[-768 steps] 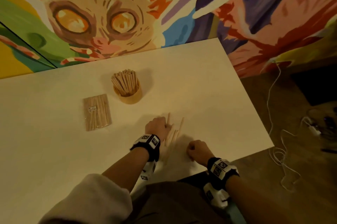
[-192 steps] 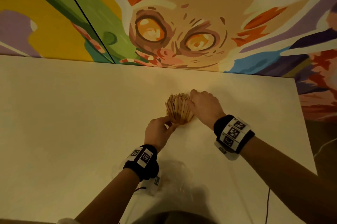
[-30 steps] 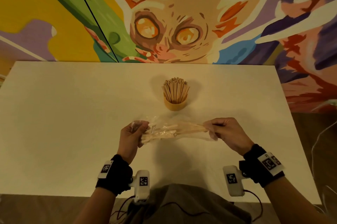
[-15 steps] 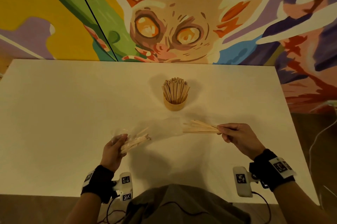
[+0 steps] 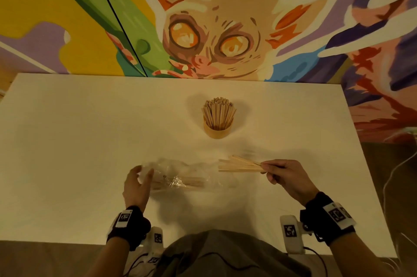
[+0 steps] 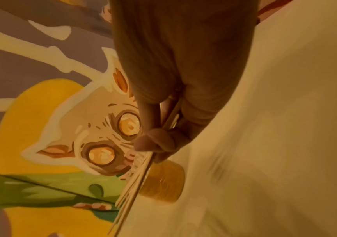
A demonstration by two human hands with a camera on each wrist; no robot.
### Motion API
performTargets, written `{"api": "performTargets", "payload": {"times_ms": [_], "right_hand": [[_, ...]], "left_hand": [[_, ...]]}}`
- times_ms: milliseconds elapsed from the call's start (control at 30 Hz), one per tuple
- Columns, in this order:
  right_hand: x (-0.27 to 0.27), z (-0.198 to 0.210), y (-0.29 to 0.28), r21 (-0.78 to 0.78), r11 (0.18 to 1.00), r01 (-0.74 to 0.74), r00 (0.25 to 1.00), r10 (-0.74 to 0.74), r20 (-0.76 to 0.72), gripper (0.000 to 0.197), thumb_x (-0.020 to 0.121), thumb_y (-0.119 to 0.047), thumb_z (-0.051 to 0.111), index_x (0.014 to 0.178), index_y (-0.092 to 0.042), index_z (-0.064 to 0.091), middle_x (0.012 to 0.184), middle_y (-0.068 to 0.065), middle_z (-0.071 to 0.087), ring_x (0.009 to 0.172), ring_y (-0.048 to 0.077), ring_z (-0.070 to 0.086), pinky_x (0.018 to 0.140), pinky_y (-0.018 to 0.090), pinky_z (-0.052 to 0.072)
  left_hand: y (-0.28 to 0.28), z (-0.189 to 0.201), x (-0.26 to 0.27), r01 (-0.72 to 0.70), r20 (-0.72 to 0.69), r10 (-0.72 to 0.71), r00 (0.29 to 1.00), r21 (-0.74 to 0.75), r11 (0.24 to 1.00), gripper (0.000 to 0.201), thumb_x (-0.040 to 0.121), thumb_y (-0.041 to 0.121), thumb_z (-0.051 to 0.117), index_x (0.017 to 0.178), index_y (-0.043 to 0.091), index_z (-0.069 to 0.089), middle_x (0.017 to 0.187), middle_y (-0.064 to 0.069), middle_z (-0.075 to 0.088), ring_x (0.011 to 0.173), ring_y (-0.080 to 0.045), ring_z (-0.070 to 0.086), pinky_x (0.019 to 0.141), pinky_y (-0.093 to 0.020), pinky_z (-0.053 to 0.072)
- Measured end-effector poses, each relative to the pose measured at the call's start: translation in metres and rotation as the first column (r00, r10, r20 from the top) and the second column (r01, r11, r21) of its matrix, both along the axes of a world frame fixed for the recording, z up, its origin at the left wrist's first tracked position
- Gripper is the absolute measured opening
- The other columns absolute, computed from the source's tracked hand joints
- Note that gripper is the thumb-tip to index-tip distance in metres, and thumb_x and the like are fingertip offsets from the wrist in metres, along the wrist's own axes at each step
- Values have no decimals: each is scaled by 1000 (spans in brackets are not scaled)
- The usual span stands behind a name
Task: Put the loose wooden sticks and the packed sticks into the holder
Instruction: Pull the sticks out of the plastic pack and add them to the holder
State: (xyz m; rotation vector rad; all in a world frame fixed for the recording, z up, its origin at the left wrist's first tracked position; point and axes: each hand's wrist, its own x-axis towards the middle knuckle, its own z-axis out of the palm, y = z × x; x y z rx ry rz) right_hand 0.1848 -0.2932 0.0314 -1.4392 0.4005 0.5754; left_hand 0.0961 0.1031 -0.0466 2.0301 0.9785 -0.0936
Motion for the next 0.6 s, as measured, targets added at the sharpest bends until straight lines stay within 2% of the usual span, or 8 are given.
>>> {"api": "performTargets", "payload": {"times_ms": [100,167,233,300,367,467,533,600], "right_hand": [[-3,-2,15,31,999,-36,999,37,-29,16,89,6,62,100,14,70,75,24,64,53,18,53,49,24,42],[-6,-3,26,37,998,-56,997,58,-54,16,88,6,63,100,14,70,75,24,64,53,18,53,49,24,42],[-9,-4,39,41,995,-94,992,97,-83,15,87,7,64,99,14,70,75,24,65,52,18,55,49,24,44],[-12,-4,51,52,990,-133,985,138,-102,15,86,6,66,98,15,70,75,25,65,52,19,55,49,24,44],[-15,-4,58,57,985,-165,980,170,-107,15,86,6,66,98,15,70,76,26,65,52,19,54,49,25,43],[-19,-1,66,46,971,-236,967,239,-90,15,88,5,64,99,13,71,76,22,67,52,18,54,50,24,43],[-18,3,69,29,964,-265,961,267,-79,15,90,2,62,99,10,71,76,20,68,53,17,54,50,25,43],[-15,7,69,-3,958,-285,957,285,-59,16,93,-2,60,97,8,72,74,18,67,52,17,54,50,25,42]], "left_hand": [[-6,15,4,26,170,-58,984,187,982,42,93,39,58,129,20,52,137,-7,52,125,-28,47,106,-51,37],[-27,34,10,223,294,-251,922,126,967,48,87,51,56,127,24,53,133,1,53,123,-20,49,104,-42,39],[-56,53,14,566,274,-586,763,156,810,64,81,64,58,134,29,47,139,7,49,126,-11,45,105,-33,36],[-84,64,18,790,131,-836,533,276,548,84,75,71,62,145,35,31,151,12,33,132,-4,34,106,-28,33],[-100,65,25,847,44,-880,472,255,467,93,73,68,66,149,39,20,151,20,25,123,4,38,95,-23,41],[-106,59,35,812,76,-844,531,242,532,63,80,56,67,136,36,46,119,19,56,90,0,60,72,-21,47],[-108,56,41,805,137,-855,501,289,518,26,83,47,66,100,27,67,84,11,64,68,-9,56,59,-20,38],[-111,54,44,815,188,-868,460,298,496,24,84,43,64,78,20,66,68,7,58,58,-8,43,54,-13,26]]}}
